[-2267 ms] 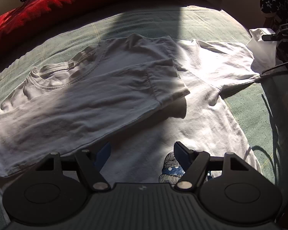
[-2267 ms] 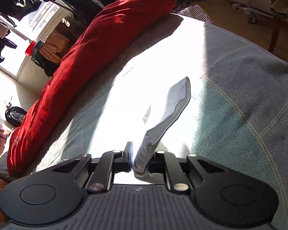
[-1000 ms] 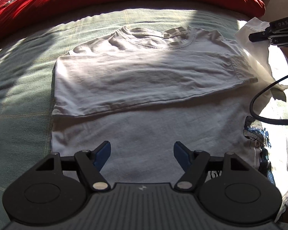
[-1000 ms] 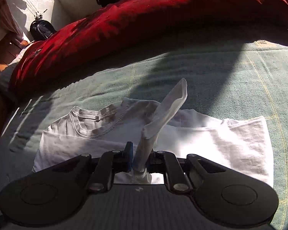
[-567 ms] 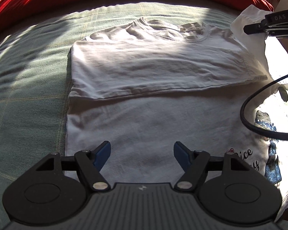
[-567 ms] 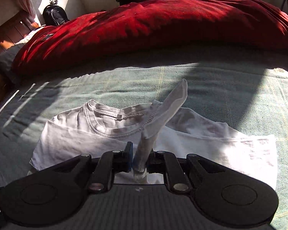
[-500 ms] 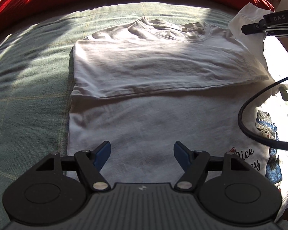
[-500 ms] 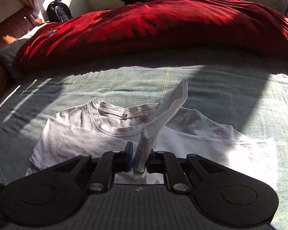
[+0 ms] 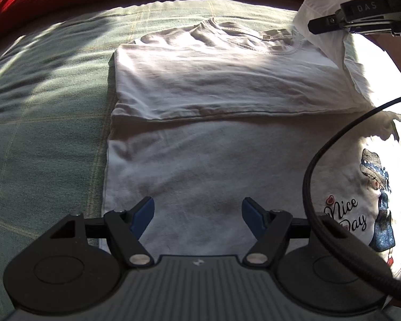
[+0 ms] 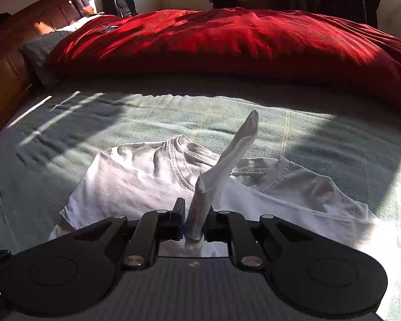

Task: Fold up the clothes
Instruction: 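Lower the held sleeve toward the collar with the right gripper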

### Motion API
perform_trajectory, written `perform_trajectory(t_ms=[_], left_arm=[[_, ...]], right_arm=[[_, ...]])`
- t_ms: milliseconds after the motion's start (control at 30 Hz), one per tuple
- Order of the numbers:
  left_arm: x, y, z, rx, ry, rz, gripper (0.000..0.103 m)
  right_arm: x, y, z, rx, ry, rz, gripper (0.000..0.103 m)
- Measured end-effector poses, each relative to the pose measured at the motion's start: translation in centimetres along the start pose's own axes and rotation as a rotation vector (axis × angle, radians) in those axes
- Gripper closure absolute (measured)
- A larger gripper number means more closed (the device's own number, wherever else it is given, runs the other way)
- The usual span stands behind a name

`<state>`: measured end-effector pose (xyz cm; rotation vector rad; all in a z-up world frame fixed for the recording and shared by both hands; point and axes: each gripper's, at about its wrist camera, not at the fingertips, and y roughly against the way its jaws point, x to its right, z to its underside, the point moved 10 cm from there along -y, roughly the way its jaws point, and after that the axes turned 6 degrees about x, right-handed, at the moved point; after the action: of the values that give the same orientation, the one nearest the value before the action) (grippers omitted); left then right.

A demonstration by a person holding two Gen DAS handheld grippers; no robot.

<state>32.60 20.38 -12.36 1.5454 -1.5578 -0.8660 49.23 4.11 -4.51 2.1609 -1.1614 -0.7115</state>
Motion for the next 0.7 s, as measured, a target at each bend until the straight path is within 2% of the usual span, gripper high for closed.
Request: perform_trajectory(t_ms=[333, 700], left_arm=[[-1.2, 0.2, 0.8, -0.006, 0.03, -0.008, 0.031], [-2.7, 0.5, 1.4, -0.005, 0.059, -0.021, 0.031]], right_arm=[[-4.0, -1.9, 0.7, -0.03, 0.089, -0.052, 0.088], [-6.3, -3.3, 0.9, -0.047, 0.108, -0.094, 0.088]])
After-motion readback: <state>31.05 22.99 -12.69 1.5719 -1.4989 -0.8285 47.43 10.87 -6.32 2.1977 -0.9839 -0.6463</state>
